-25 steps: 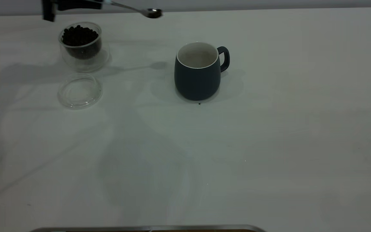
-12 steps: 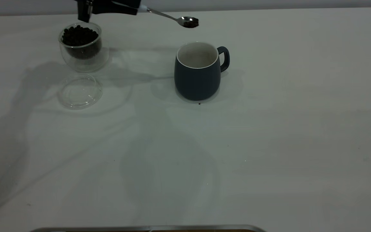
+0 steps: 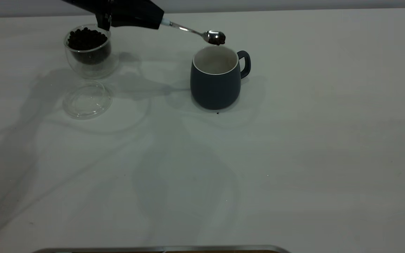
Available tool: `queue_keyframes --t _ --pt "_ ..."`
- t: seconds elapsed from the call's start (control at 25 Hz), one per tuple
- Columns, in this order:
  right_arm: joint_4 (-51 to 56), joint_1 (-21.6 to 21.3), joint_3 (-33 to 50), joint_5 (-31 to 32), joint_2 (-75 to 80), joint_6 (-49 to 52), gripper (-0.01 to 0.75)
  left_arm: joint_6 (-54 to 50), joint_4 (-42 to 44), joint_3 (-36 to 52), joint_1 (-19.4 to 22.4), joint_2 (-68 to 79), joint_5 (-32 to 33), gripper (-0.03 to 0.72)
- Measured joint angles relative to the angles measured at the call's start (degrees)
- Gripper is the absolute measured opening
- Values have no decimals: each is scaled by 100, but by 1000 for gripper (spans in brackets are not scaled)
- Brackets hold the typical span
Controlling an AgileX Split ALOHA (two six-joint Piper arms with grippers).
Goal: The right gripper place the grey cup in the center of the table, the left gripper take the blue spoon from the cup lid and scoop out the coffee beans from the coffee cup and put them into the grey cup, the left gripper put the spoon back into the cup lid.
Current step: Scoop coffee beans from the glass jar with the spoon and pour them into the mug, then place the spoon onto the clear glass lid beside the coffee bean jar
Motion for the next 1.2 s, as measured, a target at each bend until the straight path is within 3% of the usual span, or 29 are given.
queue_keyframes --t 0.4,0.56,0.76,1.0,1.2 --pt "0 0 0 0 0 0 511 2443 -43 0 0 139 -438 121" --pt "0 0 0 0 0 0 511 2813 -262 0 0 141 -357 121" --pt "0 0 0 0 0 0 511 1783 -431 0 154 83 -26 121" --pt "0 0 0 0 0 0 511 -24 -57 11 990 -338 -19 121" --pt "0 0 0 0 0 0 511 -378 436 619 1584 -852 -3 121"
